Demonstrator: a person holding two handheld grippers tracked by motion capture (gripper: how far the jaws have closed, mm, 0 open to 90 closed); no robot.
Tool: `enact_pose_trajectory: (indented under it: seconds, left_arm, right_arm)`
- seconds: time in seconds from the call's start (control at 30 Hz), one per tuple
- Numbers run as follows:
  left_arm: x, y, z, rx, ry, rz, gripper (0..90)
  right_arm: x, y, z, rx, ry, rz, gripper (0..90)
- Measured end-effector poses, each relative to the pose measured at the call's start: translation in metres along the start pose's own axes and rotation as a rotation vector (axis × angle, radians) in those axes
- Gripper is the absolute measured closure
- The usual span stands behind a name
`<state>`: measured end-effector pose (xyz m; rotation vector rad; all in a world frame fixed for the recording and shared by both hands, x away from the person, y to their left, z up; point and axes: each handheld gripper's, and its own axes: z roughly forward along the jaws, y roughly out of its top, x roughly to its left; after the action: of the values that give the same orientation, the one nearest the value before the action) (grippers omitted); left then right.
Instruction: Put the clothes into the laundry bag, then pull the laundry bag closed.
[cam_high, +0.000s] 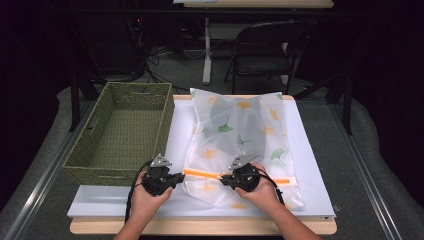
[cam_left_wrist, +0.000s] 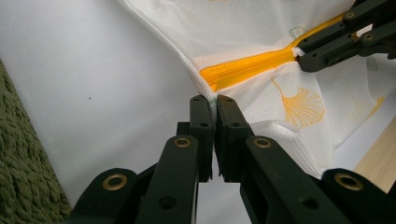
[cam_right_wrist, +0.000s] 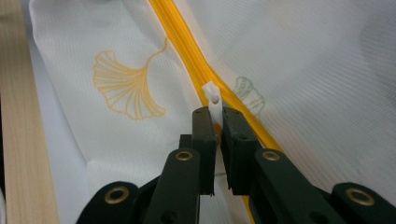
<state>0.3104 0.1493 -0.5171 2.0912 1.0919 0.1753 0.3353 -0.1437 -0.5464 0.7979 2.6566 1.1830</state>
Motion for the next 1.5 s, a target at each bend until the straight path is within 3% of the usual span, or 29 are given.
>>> enact_pose_trajectory:
  seconds: [0.23, 0.87, 0.9, 1.5]
  left_arm:
    - [0.001, 0.000, 0.001, 0.000, -0.010, -0.005, 86.4]
    - [0.003, -0.002, 0.000, 0.006, 0.014, -0.007, 86.4]
    - [0.002, -0.002, 0.000, 0.004, 0.010, -0.024, 86.4]
    - [0.003, -0.002, -0.001, 0.008, 0.025, -0.007, 86.4]
  right_arm:
    - [-0.006, -0.008, -0.009, 0.001, -0.006, 0.014, 84.3]
    - [-0.012, -0.022, -0.027, -0.009, -0.030, 0.044, 84.4]
    - [-0.013, -0.023, -0.028, -0.011, -0.026, 0.046, 84.4]
    - [-0.018, -0.034, -0.038, 0.000, -0.050, 0.067, 84.5]
